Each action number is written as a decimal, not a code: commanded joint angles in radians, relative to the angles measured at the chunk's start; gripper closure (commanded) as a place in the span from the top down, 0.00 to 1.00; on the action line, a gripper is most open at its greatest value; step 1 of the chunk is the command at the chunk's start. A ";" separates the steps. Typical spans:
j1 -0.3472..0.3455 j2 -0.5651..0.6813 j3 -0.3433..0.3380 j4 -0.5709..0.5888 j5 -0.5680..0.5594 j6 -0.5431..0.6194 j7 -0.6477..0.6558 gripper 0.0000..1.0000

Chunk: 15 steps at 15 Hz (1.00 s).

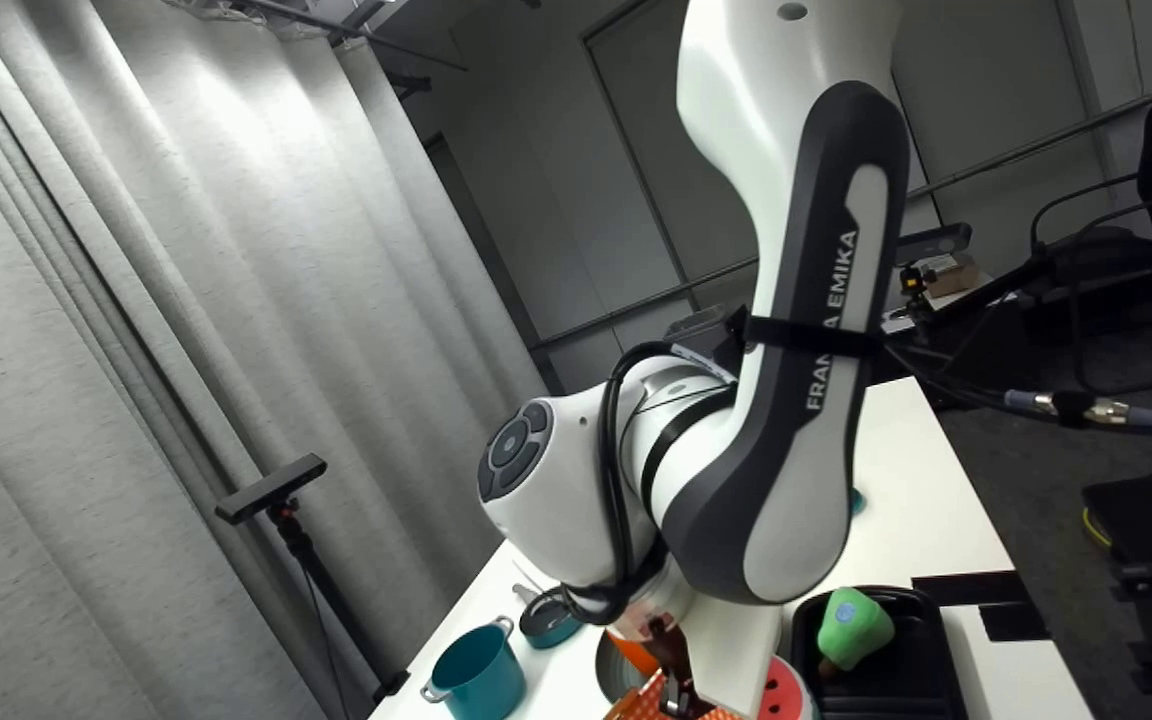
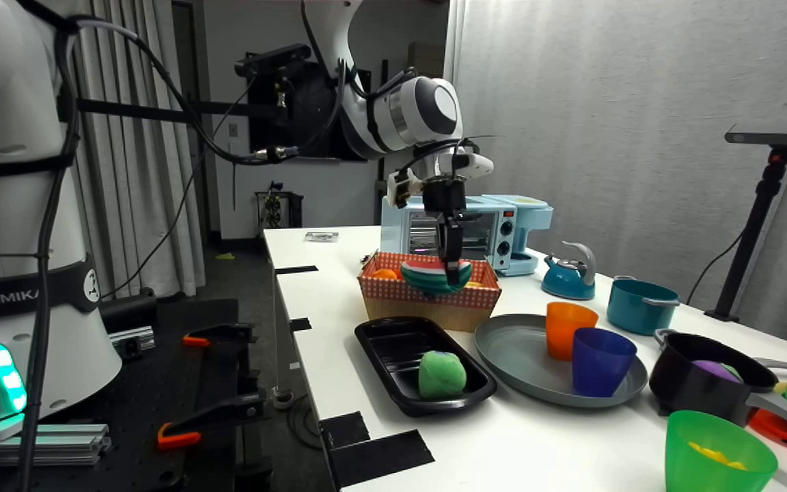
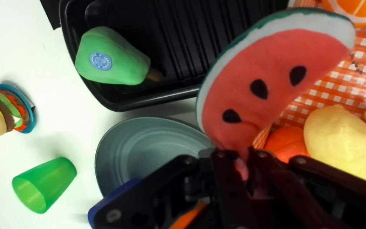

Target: Put the pear plush toy on the oven tray

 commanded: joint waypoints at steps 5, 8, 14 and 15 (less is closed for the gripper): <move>0.048 0.055 0.011 0.066 -0.126 -0.038 -0.010 0.03; 0.064 0.067 0.024 0.079 -0.187 -0.039 -0.007 0.03; 0.092 0.061 0.032 0.084 -0.316 -0.046 0.042 0.03; 0.095 0.061 0.034 0.085 -0.337 -0.050 0.052 0.03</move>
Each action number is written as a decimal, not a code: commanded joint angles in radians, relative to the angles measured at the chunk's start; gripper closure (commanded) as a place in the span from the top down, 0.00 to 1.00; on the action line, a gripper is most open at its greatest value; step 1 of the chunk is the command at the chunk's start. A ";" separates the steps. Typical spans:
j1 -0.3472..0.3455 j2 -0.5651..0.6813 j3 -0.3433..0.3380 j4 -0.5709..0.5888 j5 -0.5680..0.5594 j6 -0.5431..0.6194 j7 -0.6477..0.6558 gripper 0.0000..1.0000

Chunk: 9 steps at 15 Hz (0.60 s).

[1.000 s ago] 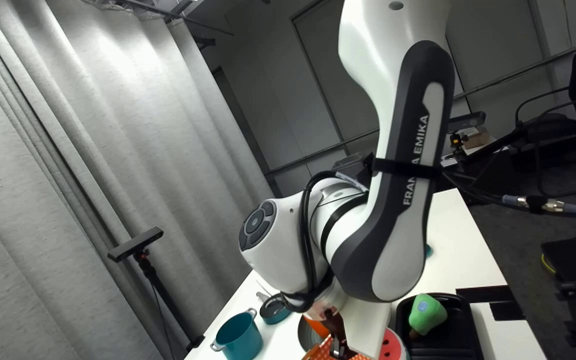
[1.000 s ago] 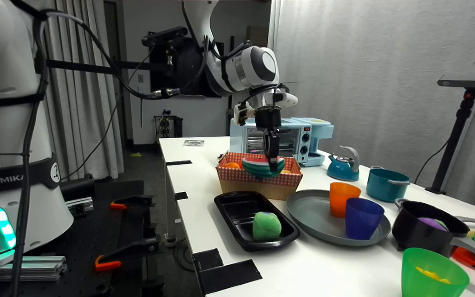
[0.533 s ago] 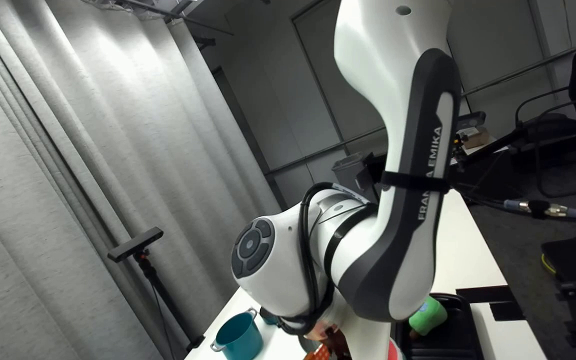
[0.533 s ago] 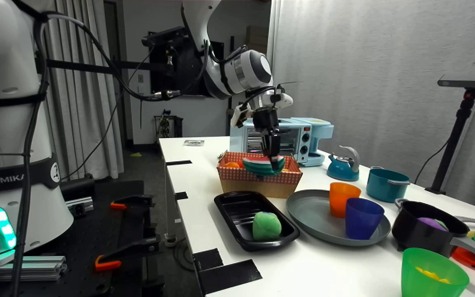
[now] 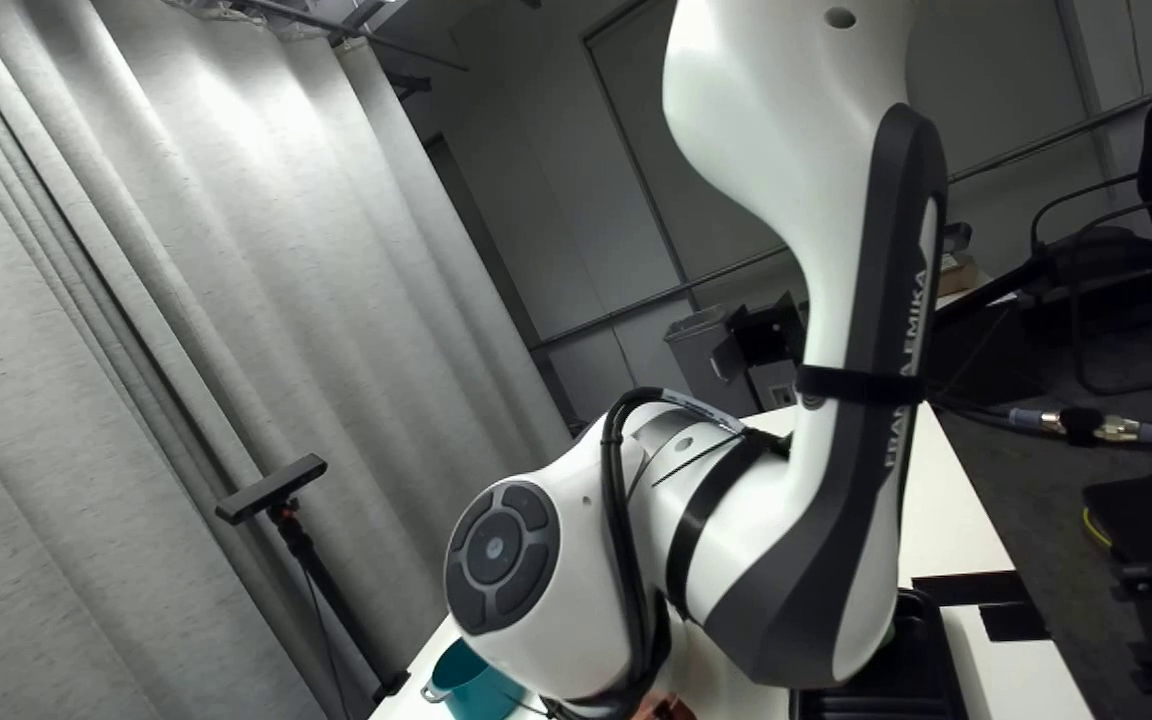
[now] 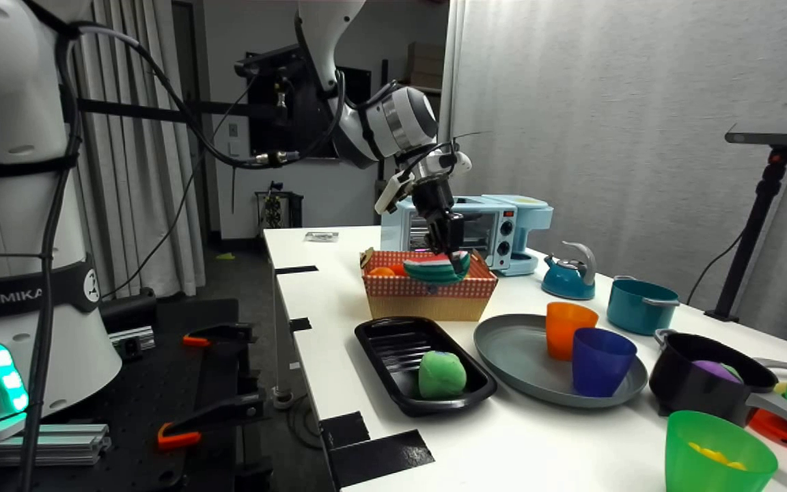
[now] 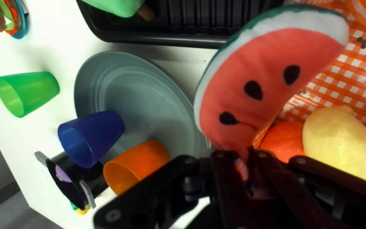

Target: Put the pear plush toy on the oven tray

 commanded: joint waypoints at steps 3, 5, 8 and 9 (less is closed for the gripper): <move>0.025 0.020 0.025 0.036 -0.106 -0.053 0.071 0.03; 0.021 0.027 0.044 0.039 -0.113 -0.054 0.067 0.03; 0.007 0.030 0.065 0.035 -0.113 -0.023 0.035 0.03; 0.005 0.032 0.069 0.035 -0.112 -0.019 0.029 0.03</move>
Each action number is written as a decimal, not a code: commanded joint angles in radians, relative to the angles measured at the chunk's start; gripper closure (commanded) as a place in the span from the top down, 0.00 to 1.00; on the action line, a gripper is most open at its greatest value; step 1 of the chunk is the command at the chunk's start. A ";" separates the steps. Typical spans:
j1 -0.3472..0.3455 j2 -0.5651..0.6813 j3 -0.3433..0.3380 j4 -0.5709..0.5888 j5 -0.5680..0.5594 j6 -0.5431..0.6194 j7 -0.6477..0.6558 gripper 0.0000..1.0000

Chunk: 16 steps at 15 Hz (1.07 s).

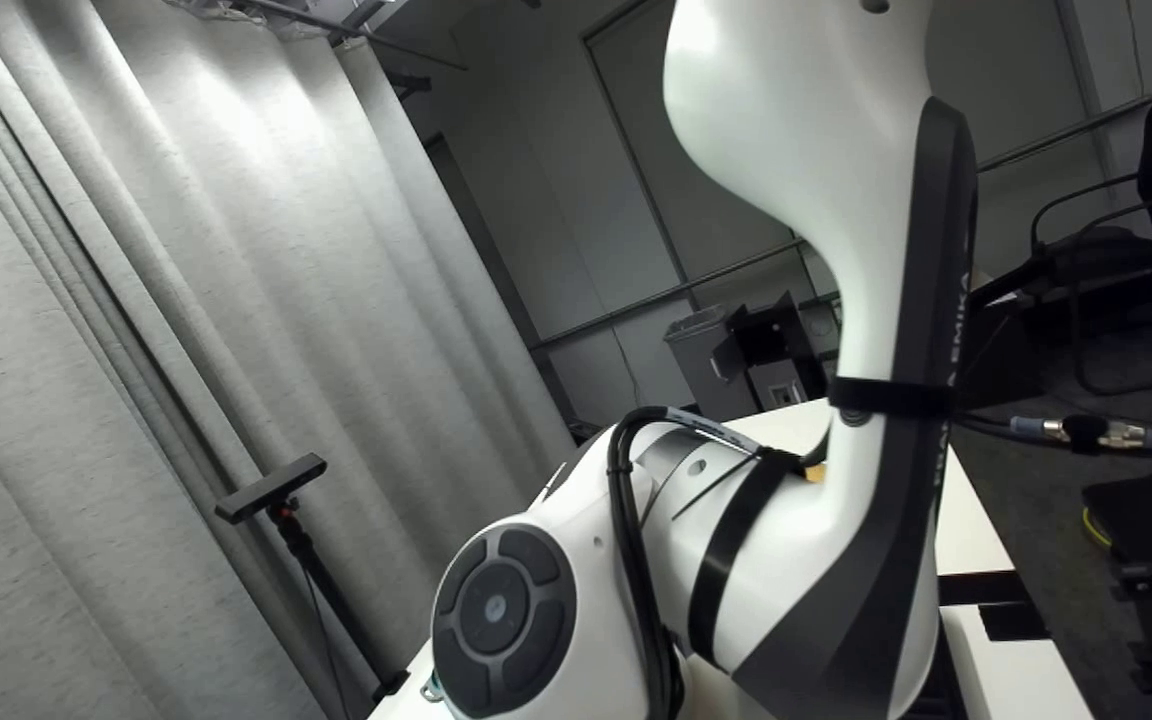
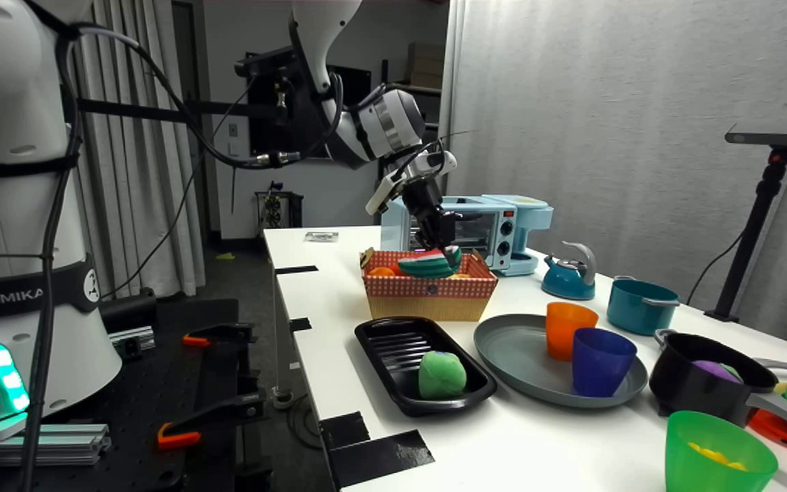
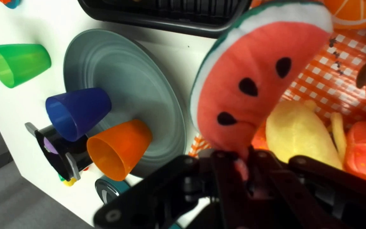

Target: Put the pear plush toy on the oven tray

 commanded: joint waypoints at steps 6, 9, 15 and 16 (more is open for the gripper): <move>-0.018 0.025 0.020 0.023 -0.021 0.010 -0.009 0.35; -0.022 0.024 0.021 0.022 -0.018 0.013 -0.007 0.51; -0.019 0.026 0.021 0.022 -0.019 0.011 0.000 0.97; -0.019 0.023 0.020 0.021 -0.020 0.011 0.002 1.00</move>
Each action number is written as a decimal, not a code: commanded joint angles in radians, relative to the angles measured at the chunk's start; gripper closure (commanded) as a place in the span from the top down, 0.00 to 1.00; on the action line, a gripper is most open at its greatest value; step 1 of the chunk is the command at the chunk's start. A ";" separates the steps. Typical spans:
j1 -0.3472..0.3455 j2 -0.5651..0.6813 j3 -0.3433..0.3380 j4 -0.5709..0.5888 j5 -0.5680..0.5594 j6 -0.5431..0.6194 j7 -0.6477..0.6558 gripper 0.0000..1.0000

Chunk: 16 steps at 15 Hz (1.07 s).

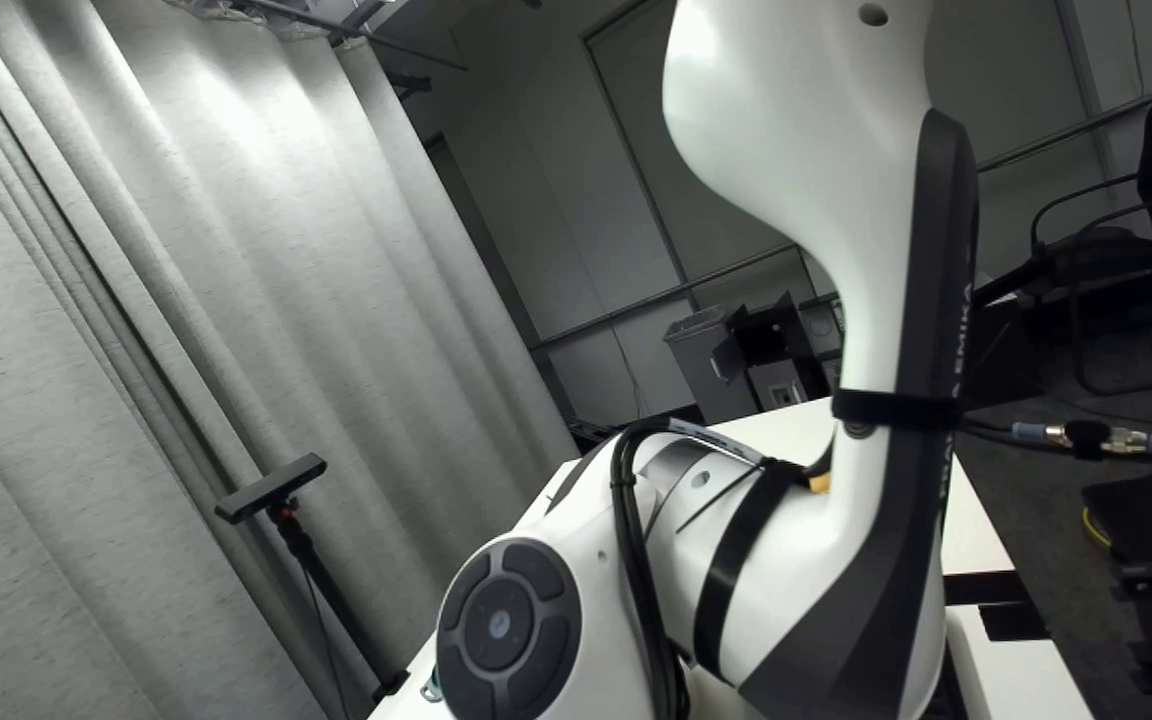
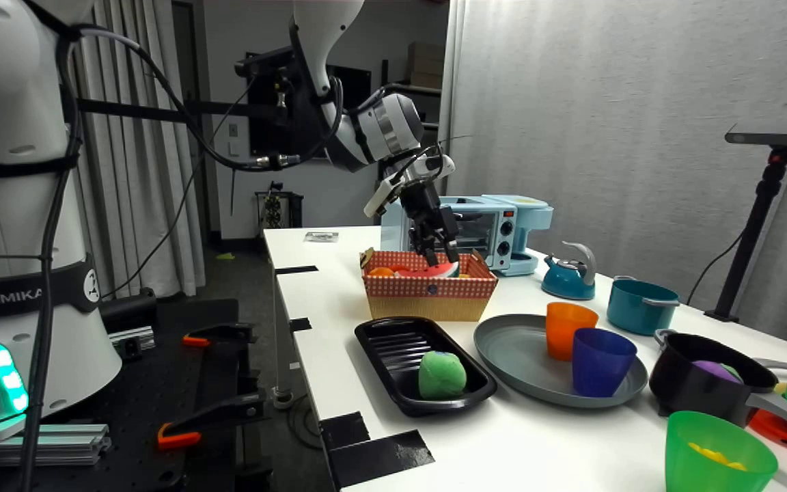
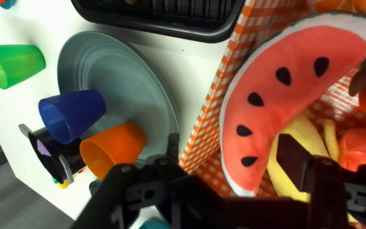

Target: Put the pear plush toy on the oven tray

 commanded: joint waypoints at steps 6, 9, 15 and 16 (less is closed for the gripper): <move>-0.021 -0.035 -0.002 0.005 -0.021 0.022 0.037 1.00; -0.040 -0.085 -0.008 -0.016 -0.010 0.026 0.061 1.00; -0.112 -0.212 -0.026 -0.088 -0.010 0.050 0.143 1.00; -0.125 -0.231 -0.029 -0.105 -0.010 0.053 0.153 1.00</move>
